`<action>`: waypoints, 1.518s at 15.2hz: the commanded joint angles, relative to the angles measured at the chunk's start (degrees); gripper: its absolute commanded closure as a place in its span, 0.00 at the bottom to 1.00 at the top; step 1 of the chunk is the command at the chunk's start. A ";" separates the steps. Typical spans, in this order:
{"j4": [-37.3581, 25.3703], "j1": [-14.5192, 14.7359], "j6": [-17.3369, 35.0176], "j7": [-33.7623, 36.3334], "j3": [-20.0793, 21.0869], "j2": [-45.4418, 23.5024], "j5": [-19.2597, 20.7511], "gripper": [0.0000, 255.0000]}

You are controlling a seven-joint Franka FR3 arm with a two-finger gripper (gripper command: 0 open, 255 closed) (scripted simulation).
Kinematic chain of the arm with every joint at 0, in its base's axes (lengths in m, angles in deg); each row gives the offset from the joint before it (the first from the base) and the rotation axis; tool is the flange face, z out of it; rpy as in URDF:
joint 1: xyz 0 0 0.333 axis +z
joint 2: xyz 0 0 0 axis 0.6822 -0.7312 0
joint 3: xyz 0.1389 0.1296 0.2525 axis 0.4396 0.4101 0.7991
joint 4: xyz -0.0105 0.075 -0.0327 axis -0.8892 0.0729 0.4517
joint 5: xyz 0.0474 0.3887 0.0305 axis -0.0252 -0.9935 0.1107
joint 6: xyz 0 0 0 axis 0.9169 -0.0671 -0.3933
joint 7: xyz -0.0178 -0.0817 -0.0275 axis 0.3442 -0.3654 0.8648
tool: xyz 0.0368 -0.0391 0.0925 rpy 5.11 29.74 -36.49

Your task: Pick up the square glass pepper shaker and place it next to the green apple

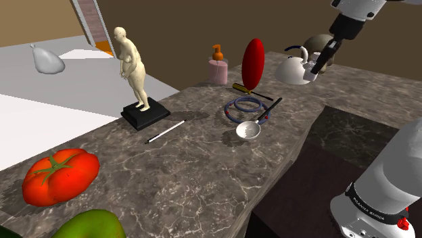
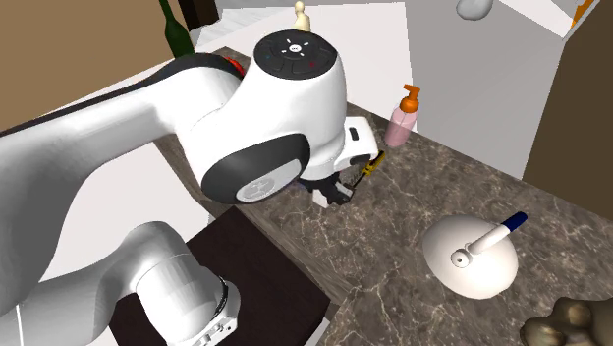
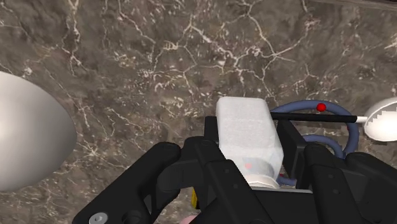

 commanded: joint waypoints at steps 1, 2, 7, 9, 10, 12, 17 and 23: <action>-1.73 0.19 -1.39 0.12 0.25 -0.35 -0.24 1.00; -2.59 0.27 -2.06 0.17 0.36 -0.54 -0.35 1.00; -3.77 1.24 -3.41 3.06 3.43 -0.41 -2.07 1.00; -3.09 2.11 -3.05 5.83 6.23 -0.09 -3.59 1.00; -2.84 2.56 -2.84 7.21 7.63 -0.04 -4.37 1.00; -2.56 3.52 -2.35 9.97 10.42 -0.18 -5.93 1.00; -3.01 5.93 -0.83 16.80 17.33 -1.86 -9.73 1.00; -5.78 8.33 1.40 24.84 25.42 -6.23 -13.53 1.00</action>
